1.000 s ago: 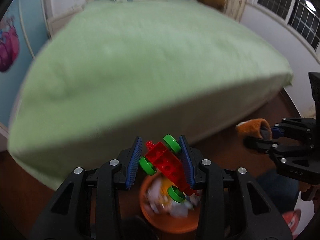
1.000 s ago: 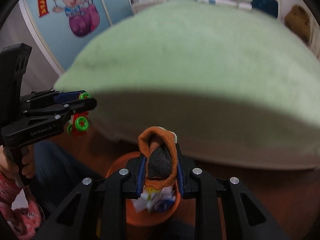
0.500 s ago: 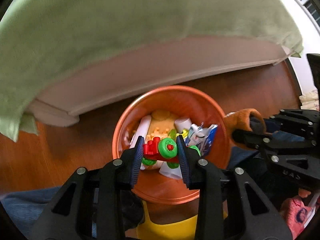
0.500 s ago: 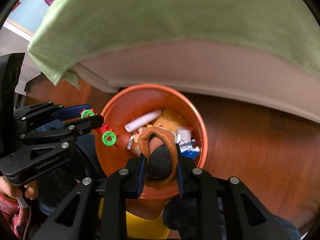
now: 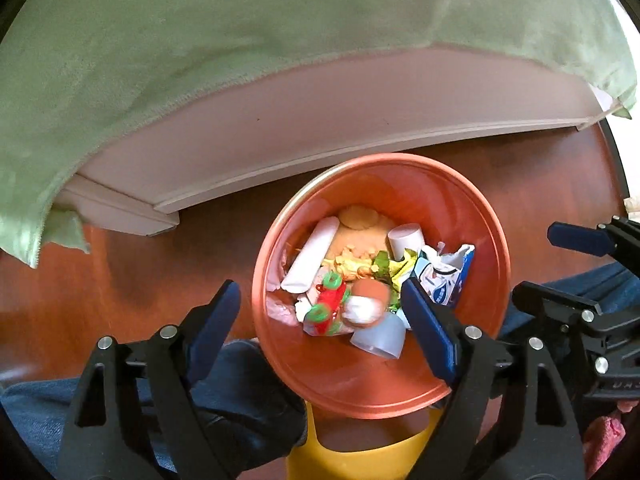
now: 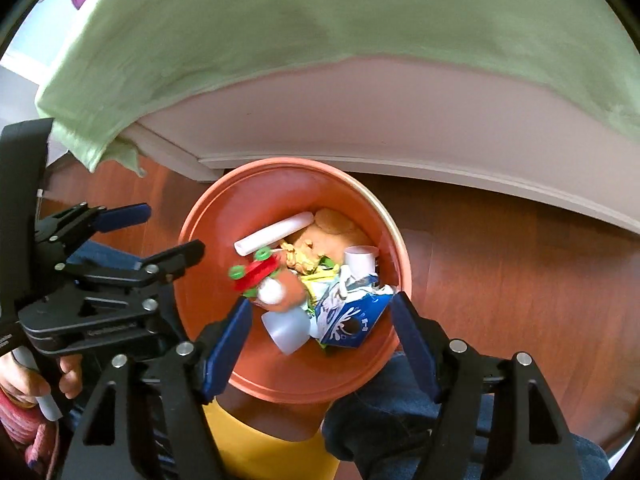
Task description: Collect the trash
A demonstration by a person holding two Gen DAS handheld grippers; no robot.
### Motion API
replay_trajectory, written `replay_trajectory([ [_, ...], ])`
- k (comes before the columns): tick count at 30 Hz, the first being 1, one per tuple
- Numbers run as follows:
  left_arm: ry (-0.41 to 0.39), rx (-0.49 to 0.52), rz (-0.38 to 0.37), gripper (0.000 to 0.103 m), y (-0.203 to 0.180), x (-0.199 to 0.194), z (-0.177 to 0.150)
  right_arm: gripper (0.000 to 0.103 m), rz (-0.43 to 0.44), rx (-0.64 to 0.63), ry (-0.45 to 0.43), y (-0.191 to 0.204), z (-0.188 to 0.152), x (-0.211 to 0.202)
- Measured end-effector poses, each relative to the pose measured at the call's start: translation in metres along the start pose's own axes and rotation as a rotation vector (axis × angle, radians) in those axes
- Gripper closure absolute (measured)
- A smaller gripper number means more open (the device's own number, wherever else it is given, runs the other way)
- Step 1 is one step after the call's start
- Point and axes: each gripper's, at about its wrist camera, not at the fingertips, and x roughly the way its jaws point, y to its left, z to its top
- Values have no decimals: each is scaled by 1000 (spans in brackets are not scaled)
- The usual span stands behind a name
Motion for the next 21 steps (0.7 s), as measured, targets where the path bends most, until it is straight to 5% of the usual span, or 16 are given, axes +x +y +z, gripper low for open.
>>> replay_trajectory([
  [11, -38, -19, 21, 23, 6, -17, 4, 29, -17, 50, -68, -13, 5, -25],
  [21, -339, -52, 86, 18, 14, -124, 30, 23, -46, 13, -357, 3, 27, -122],
])
